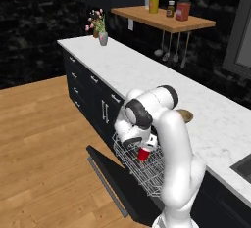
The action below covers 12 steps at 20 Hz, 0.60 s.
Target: Pick up the cup and bowl from the counter, place them in the dishwasher, and close the dishwasher door.
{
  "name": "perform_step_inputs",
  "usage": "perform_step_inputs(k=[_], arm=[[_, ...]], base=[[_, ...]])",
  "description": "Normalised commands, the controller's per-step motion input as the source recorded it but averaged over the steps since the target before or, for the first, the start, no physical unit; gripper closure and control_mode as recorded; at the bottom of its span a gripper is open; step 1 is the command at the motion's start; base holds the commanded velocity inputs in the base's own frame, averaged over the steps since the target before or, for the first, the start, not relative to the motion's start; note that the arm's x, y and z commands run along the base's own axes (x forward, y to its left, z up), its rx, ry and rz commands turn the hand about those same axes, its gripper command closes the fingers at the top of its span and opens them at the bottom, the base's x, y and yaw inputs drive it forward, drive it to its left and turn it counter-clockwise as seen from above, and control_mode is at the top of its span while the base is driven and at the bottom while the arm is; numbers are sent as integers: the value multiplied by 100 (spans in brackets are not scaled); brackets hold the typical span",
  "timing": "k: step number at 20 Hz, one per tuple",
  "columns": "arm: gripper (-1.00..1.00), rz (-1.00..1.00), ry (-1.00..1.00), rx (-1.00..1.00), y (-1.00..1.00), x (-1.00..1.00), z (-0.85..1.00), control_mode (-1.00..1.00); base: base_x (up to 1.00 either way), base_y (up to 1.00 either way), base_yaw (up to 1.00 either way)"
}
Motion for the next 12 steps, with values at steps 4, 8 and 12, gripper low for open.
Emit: perform_step_inputs(k=[4,8,12], arm=[[100,7,0,3,-8,11,-49,-100],[100,4,0,1,18,3,-65,-100],[100,0,-1,0,19,12,-68,-100]], base=[[0,0,0],[0,0,0],[0,0,0]])
